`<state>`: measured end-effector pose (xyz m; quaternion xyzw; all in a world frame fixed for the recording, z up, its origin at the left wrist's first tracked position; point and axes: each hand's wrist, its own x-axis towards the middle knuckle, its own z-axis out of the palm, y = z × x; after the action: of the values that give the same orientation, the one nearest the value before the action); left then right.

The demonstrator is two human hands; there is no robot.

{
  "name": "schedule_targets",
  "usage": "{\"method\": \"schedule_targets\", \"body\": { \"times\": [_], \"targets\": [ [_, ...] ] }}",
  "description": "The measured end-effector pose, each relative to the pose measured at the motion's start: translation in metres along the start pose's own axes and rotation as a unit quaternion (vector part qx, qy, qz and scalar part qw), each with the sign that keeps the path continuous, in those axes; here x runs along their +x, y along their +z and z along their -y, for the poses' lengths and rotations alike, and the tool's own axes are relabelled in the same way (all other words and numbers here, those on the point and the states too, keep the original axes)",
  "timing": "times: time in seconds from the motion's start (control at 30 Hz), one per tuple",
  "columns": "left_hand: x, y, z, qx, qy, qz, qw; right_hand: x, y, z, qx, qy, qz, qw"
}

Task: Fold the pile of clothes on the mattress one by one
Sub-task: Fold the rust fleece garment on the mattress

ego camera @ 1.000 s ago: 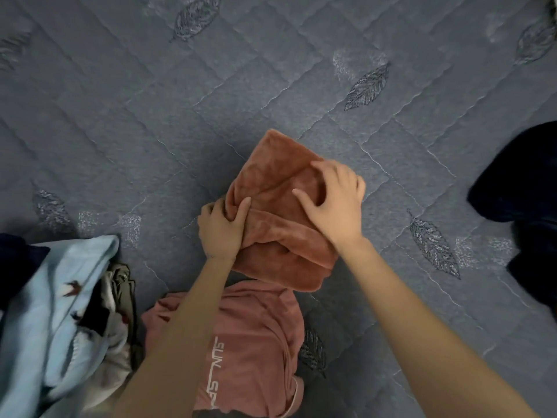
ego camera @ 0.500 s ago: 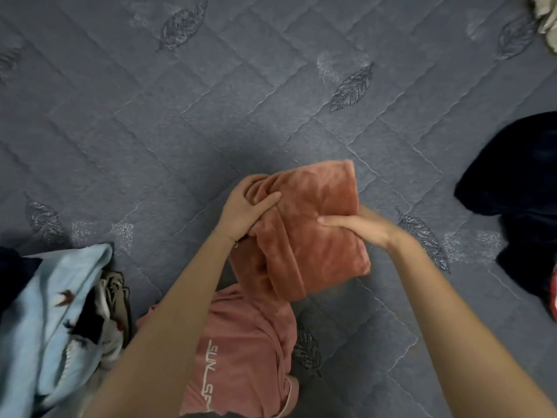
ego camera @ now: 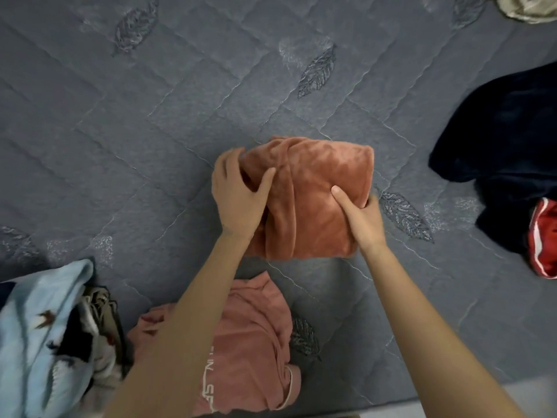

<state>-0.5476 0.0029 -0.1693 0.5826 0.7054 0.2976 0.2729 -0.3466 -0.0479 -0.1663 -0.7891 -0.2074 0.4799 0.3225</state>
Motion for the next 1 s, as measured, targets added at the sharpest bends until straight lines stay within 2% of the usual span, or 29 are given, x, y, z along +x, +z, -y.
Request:
{"method": "schedule_targets", "body": {
  "times": [0.1, 0.27, 0.4, 0.5, 0.57, 0.67, 0.73, 0.83, 1.0],
  "targets": [
    [-0.051, -0.01, 0.0, -0.05, -0.021, -0.073, 0.996, -0.014, 0.005, 0.0, 0.028, -0.032, -0.071, 0.997],
    [-0.114, 0.0, 0.011, -0.087, -0.044, 0.013, 0.995, -0.041, 0.01, -0.022, 0.061, -0.047, -0.121, 0.99],
    [-0.121, 0.009, 0.018, -0.084, -0.062, 0.008, 0.994, -0.051, 0.014, -0.039, 0.036, -0.062, -0.093, 0.993],
    [-0.118, 0.009, 0.016, -0.095, -0.065, -0.036, 0.993, -0.05, 0.016, -0.039, 0.007, -0.122, -0.131, 0.984],
    [-0.118, 0.005, 0.01, -0.119, -0.098, -0.079, 0.985, -0.046, 0.016, -0.035, -0.019, -0.154, -0.164, 0.974],
    [-0.112, -0.007, 0.007, -0.15, -0.12, -0.153, 0.969, -0.039, 0.011, -0.026, 0.003, -0.168, -0.192, 0.967],
    [-0.1, -0.015, 0.007, -0.164, -0.105, -0.167, 0.966, -0.034, 0.008, -0.021, 0.013, -0.179, -0.192, 0.965],
    [-0.082, -0.018, 0.01, -0.171, -0.109, -0.15, 0.968, -0.031, 0.012, -0.017, 0.017, -0.181, -0.176, 0.967],
    [-0.093, -0.011, 0.031, -0.158, -0.146, -0.064, 0.975, -0.028, 0.021, -0.027, 0.011, -0.142, -0.123, 0.982]
  ]
}}
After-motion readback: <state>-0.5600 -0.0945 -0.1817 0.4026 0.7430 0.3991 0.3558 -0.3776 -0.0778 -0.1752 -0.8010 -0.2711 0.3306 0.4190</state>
